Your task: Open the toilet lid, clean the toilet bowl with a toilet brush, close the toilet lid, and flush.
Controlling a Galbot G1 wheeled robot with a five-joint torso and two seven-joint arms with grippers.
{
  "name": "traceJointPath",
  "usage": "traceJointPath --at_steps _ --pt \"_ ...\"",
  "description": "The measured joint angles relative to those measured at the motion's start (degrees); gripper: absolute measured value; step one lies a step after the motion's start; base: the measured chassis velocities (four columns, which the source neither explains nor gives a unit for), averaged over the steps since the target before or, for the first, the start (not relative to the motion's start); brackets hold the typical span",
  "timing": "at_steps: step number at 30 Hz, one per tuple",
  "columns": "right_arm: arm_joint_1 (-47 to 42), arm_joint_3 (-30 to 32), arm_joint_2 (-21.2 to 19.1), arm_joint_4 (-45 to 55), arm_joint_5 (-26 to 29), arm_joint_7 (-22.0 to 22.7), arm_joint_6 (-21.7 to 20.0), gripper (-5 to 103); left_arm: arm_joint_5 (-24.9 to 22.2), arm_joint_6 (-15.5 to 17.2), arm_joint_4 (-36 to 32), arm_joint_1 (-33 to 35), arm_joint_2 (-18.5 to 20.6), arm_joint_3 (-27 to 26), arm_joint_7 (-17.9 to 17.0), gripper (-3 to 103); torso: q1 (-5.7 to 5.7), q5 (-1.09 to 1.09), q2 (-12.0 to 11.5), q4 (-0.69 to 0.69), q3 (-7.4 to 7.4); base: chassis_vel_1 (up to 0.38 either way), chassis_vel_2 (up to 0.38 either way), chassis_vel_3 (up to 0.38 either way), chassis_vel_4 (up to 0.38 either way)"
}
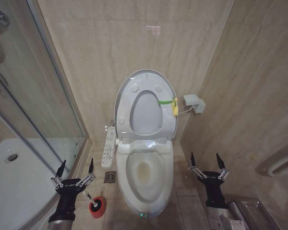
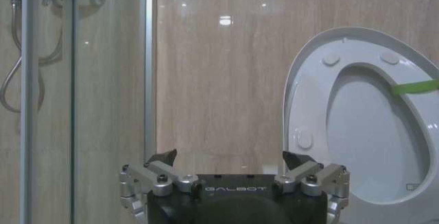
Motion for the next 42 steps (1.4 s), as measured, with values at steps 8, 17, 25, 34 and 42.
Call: traceJointPath --at_steps 8,17,25,34,42 --pt "1.38 -0.29 0.01 -1.81 0.69 0.44 0.61 100 0.00 0.00 0.00 0.00 0.00 0.00 0.00 100 -0.01 0.00 0.00 0.01 0.00 0.000 0.000 0.000 0.000" --pt "5.06 1.45 -0.23 -5.35 -1.13 1.02 4.87 100 0.00 0.00 0.00 -0.01 0.00 0.00 0.00 100 0.03 0.01 -0.02 0.00 0.01 -0.091 0.080 0.084 -0.079" --pt "8.60 1.77 -1.71 -5.46 -2.77 4.62 0.37 100 0.00 0.00 0.00 0.00 0.00 0.00 0.00 100 -0.01 0.00 -0.01 0.00 0.00 -0.029 0.040 0.034 -0.041" --pt "15.86 0.10 -3.54 -8.61 -3.34 6.42 -6.46 100 0.00 0.00 0.00 0.00 0.00 0.00 -0.01 100 -0.02 0.01 0.00 0.01 0.00 0.021 -0.019 -0.022 0.021" --pt "26.51 -1.70 -8.22 -15.30 0.84 7.27 -11.23 100 0.00 0.00 0.00 -0.01 0.00 0.00 0.00 100 0.00 0.01 0.00 0.01 0.01 0.000 0.000 0.000 0.000"
